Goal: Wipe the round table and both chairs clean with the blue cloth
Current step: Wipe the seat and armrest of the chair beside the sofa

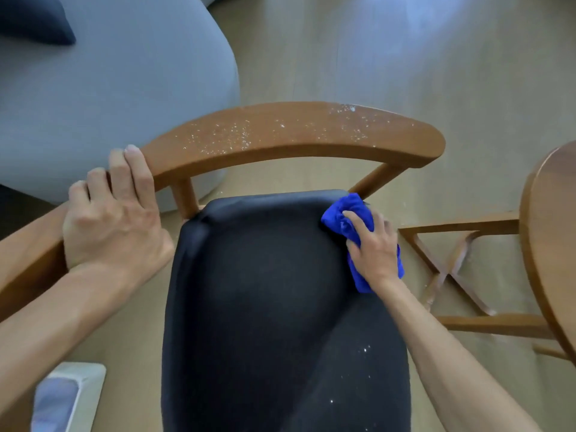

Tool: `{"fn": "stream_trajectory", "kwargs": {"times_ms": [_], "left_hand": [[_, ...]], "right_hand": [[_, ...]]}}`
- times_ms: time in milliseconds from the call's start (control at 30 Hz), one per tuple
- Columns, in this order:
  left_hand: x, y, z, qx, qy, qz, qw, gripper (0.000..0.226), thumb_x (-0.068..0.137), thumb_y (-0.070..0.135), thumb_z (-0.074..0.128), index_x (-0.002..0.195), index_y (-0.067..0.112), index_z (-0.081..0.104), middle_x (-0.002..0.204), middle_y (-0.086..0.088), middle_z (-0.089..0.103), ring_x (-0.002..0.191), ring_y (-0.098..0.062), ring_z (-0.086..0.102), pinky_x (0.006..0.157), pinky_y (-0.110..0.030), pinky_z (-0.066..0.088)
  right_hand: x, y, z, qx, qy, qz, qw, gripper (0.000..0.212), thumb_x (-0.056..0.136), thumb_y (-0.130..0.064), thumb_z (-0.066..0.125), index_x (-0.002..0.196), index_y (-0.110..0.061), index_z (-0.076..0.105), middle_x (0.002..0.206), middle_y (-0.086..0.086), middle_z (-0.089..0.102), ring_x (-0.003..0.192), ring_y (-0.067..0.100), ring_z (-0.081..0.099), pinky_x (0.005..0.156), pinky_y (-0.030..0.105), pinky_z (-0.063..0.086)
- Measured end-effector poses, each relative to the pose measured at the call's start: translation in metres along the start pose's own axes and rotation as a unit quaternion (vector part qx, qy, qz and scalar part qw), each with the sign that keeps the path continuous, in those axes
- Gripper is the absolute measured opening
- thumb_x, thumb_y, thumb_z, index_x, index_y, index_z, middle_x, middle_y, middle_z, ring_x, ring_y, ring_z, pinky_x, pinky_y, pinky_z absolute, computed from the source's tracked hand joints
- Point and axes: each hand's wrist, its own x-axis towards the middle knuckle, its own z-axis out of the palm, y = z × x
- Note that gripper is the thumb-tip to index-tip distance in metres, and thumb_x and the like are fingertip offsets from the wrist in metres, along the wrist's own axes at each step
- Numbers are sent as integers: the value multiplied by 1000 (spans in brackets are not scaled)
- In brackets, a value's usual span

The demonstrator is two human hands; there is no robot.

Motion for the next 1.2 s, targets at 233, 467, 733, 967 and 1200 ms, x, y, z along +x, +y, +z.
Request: {"fn": "stream_trajectory", "kwargs": {"times_ms": [233, 467, 733, 967, 1200], "left_hand": [[-3, 0, 3, -21, 10, 10, 1000, 80, 67, 17, 33, 139, -11, 9, 129, -38, 27, 87, -48, 40, 71, -54, 32], [-4, -2, -2, -33, -7, 11, 999, 82, 66, 19, 34, 140, -9, 8, 130, -37, 25, 88, -49, 40, 72, -57, 37], [10, -15, 28, -10, -47, -11, 999, 91, 68, 37, 15, 148, 1, -10, 143, -29, 12, 90, -43, 41, 78, -56, 40], [2, -1, 11, -31, -45, -16, 998, 89, 67, 28, 31, 145, 0, -3, 138, -29, 19, 85, -46, 44, 74, -55, 42], [-3, 1, 3, -13, -30, -19, 999, 90, 65, 23, 41, 141, -6, 3, 134, -35, 21, 97, -49, 39, 82, -59, 38]], "right_hand": [[-148, -127, 5, 102, -18, -66, 992, 37, 76, -11, 62, 108, -31, 66, 123, 17, 60, 81, 31, 53, 71, 38, 41], [-216, -105, -32, 38, -209, -395, 894, 30, 98, -30, 23, 118, -40, 42, 107, -10, 40, 71, 5, 51, 72, 17, 42], [11, 21, 4, 17, 10, 29, 999, 47, 78, -15, 55, 123, -25, 58, 132, 15, 53, 95, 40, 53, 79, 49, 50], [-124, -62, -6, 85, -19, -63, 994, 44, 73, -8, 64, 114, -24, 65, 132, 18, 53, 90, 37, 54, 75, 41, 45], [-195, -47, -51, 14, -184, -447, 875, 33, 103, -36, 28, 115, -50, 56, 123, -10, 56, 95, 14, 56, 74, 22, 50]]}}
